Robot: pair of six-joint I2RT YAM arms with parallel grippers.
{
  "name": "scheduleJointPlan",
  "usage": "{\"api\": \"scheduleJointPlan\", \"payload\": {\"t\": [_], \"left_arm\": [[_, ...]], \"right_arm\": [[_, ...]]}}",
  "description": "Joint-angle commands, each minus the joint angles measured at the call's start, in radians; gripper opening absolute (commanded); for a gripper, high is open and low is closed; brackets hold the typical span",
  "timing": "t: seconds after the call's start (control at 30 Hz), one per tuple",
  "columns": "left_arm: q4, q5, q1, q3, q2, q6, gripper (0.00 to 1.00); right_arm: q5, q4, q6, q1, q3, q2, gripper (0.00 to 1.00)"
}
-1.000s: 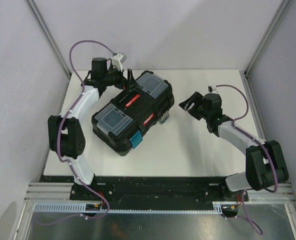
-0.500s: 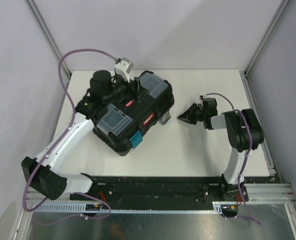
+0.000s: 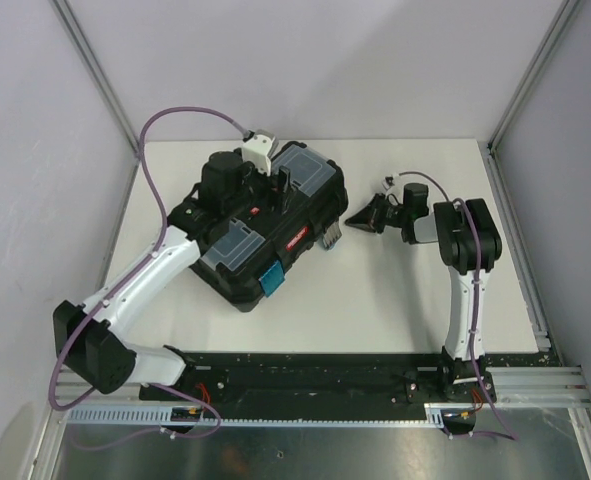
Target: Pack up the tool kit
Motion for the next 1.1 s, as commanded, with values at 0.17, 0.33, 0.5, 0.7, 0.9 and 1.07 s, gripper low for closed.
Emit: {"api": "scheduleJointPlan", "payload": {"t": [0.17, 0.33, 0.5, 0.7, 0.9, 1.07], "left_arm": [[0.013, -0.199, -0.017, 0.060, 0.084, 0.038, 0.87], [0.011, -0.240, -0.018, 0.092, 0.145, 0.029, 0.87], [0.011, -0.221, -0.018, 0.095, 0.173, 0.018, 0.87], [0.011, -0.212, -0.018, 0.091, 0.203, 0.041, 0.88], [0.011, -0.220, -0.018, 0.107, 0.253, 0.056, 0.89], [0.013, -0.222, -0.018, 0.106, 0.281, 0.057, 0.89]], "right_arm": [[-0.176, 0.107, -0.042, 0.053, 0.058, 0.061, 0.09], [-0.064, -0.032, -0.145, 0.088, 0.057, 0.016, 0.10], [-0.048, -0.029, -0.118, 0.121, 0.058, 0.008, 0.06], [-0.210, 0.097, -0.025, 0.125, 0.024, -0.013, 0.01], [-0.316, 0.854, 0.502, 0.104, -0.085, 0.011, 0.00], [-0.312, 0.998, 0.628, 0.119, -0.126, -0.006, 0.00]]}}
